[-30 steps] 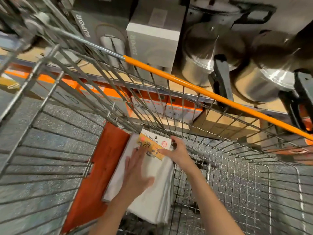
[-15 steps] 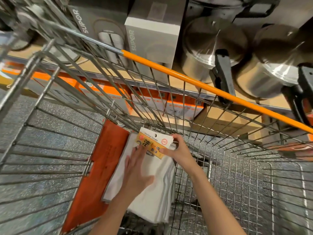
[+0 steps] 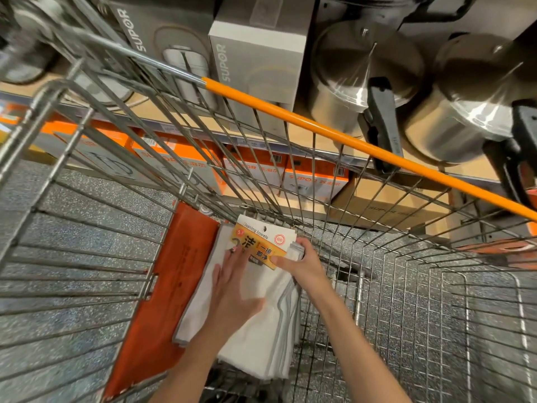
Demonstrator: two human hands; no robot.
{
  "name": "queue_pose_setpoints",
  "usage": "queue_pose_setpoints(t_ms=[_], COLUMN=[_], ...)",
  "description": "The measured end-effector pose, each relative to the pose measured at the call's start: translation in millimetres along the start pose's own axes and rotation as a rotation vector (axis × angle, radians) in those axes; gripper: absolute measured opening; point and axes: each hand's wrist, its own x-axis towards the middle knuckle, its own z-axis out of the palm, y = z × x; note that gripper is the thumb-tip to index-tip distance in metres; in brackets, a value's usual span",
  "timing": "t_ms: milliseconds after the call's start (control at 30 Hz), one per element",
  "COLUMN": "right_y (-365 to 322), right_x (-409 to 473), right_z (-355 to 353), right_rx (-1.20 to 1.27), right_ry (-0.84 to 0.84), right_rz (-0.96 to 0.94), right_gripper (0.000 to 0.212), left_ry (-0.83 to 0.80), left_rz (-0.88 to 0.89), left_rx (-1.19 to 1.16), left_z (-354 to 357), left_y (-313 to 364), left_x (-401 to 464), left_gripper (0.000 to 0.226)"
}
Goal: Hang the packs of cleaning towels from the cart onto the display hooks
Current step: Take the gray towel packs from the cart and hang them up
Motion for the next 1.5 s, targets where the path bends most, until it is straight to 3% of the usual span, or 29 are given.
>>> queue_pose_setpoints(t_ms=[133, 367, 600, 700, 900, 1000, 1067, 1133, 1300, 1500], right_y=[-0.4, -1.2, -11.4, -15.2, -32.6, -40.0, -40.4, -37.2, -23.0, -23.9], right_x=[-6.5, -20.4, -39.1, -47.2, -77.1, -89.6, -92.9, -91.9, -82.4, -51.6], right_z=[3.6, 12.5, 16.7, 12.9, -12.6, -30.9, -40.8, -46.4, -43.8, -32.5], right_rx=[0.019, 0.074, 0.073, 0.080, 0.142, 0.162, 0.186, 0.222, 0.236, 0.015], right_ry=[0.018, 0.005, -0.006, -0.020, -0.079, -0.120, -0.134, -0.145, -0.199, -0.134], right_rz=[-0.039, -0.097, -0.184, -0.197, -0.198, -0.168, -0.146, -0.124, -0.029, -0.062], right_gripper=[0.047, 0.058, 0.050, 0.050, 0.056, 0.059, 0.057, 0.059, 0.076, 0.068], left_ry=[0.004, 0.024, 0.017, 0.113, 0.452, 0.307, 0.162, 0.080, 0.044, 0.102], left_rz=[-0.006, -0.032, -0.064, -0.061, 0.042, -0.042, -0.029, -0.004, -0.014, -0.134], left_rx=[-0.009, 0.001, -0.073, -0.131, -0.268, -0.710, -0.831, -0.853, -0.899, -0.832], left_z=[1.2, 3.5, -3.6, -18.4, -68.7, -86.6, -88.1, -86.8, -86.6, -75.0], left_y=[-1.1, -1.9, 5.6, 13.7, 42.5, 55.7, 58.0, 57.0, 53.3, 35.0], left_x=[-0.2, -2.9, -7.3, -10.3, -14.7, -10.3, -9.8, -12.1, -17.4, -27.6], left_gripper=[0.111, 0.109, 0.106, 0.092, 0.080, 0.098, 0.092, 0.078, 0.071, 0.076])
